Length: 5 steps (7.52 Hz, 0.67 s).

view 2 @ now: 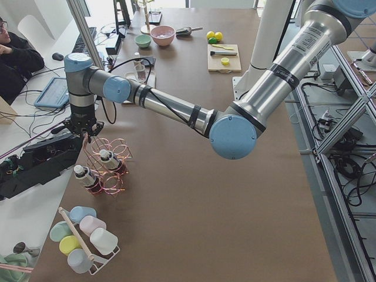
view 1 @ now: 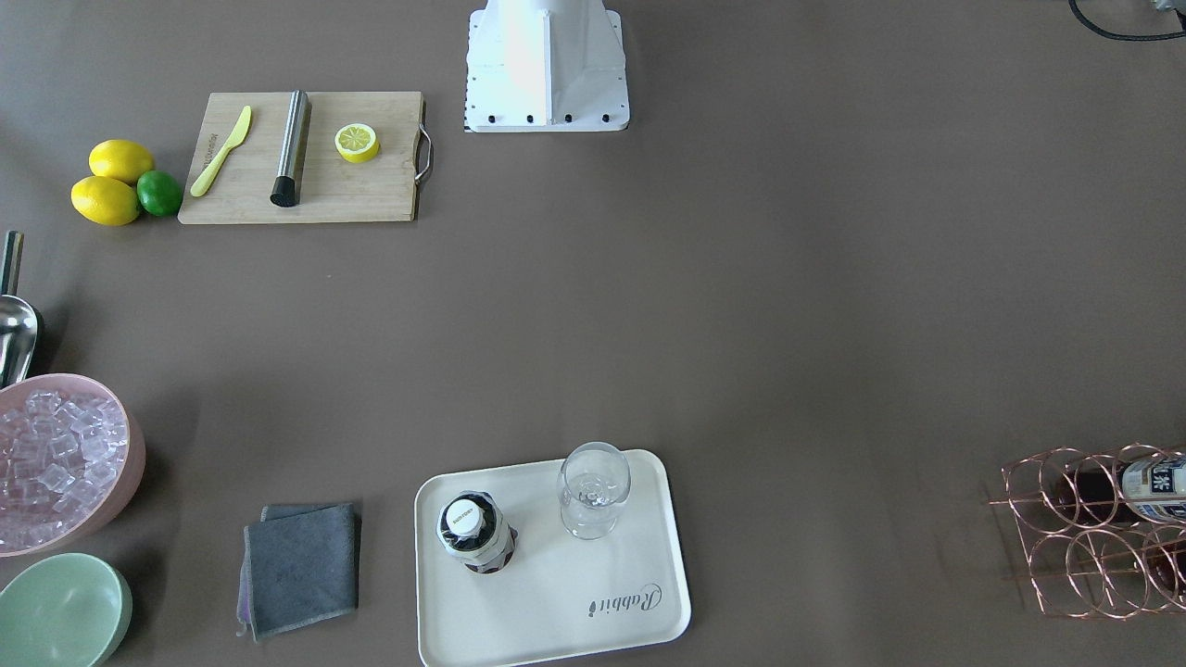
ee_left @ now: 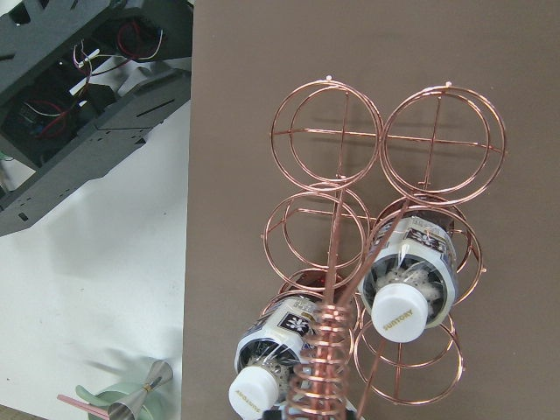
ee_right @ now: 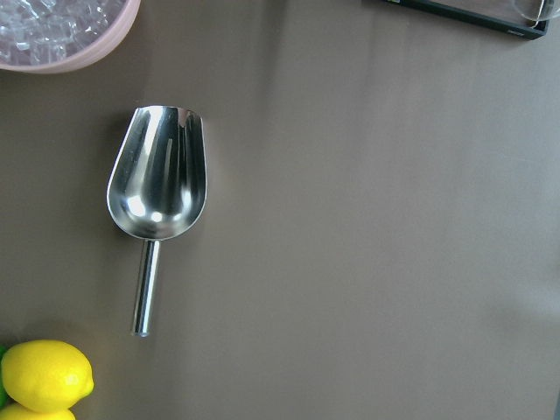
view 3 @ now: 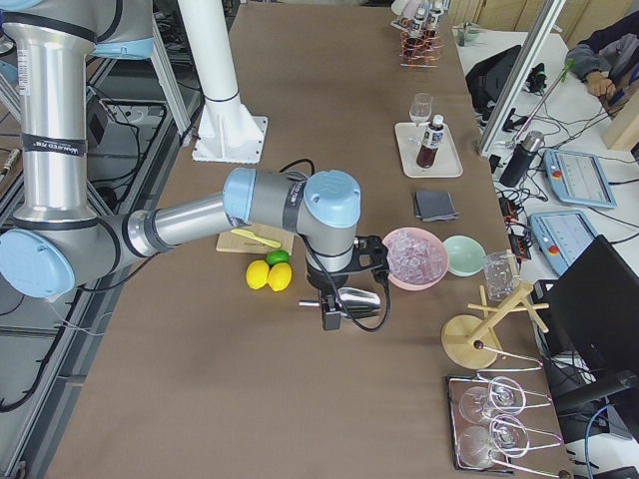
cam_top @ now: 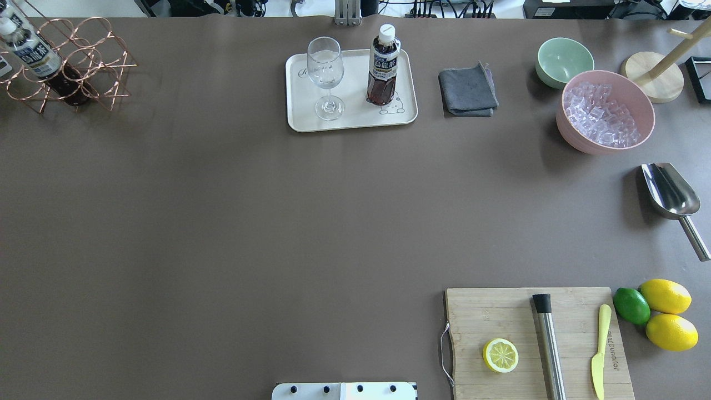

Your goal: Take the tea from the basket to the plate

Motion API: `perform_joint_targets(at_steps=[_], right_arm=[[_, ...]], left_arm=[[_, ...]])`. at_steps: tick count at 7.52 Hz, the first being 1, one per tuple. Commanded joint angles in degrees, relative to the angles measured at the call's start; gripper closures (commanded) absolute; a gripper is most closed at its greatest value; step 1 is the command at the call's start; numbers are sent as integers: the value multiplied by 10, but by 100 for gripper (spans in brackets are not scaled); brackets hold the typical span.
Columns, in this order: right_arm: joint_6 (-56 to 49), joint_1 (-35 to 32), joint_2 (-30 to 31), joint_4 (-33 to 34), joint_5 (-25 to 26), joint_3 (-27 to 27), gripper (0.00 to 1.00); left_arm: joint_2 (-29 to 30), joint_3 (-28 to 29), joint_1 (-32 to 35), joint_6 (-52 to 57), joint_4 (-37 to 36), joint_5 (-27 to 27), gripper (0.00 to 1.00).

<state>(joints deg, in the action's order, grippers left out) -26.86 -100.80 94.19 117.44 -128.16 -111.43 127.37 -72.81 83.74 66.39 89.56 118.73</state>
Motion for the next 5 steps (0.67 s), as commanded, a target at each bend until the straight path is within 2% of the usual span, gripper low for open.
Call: perform_joint_targets(at_steps=[1, 2, 3, 4, 5], right_arm=[[-88, -3, 54, -29, 13, 23, 0], [-134, -4, 58, -65, 9, 51, 0], [-131, -3, 57, -65, -15, 68, 0], [-123, -6, 54, -64, -83, 98, 0], [-73, -25, 58, -63, -91, 97, 0]], left_arm=[[-1, -1, 0, 0, 2, 0, 2], [0, -1, 0, -1, 2, 0, 2], [0, -6, 0, -1, 1, 0, 2], [1, -17, 3, -3, 0, 0, 2], [-4, -47, 8, -3, -5, 0, 2]])
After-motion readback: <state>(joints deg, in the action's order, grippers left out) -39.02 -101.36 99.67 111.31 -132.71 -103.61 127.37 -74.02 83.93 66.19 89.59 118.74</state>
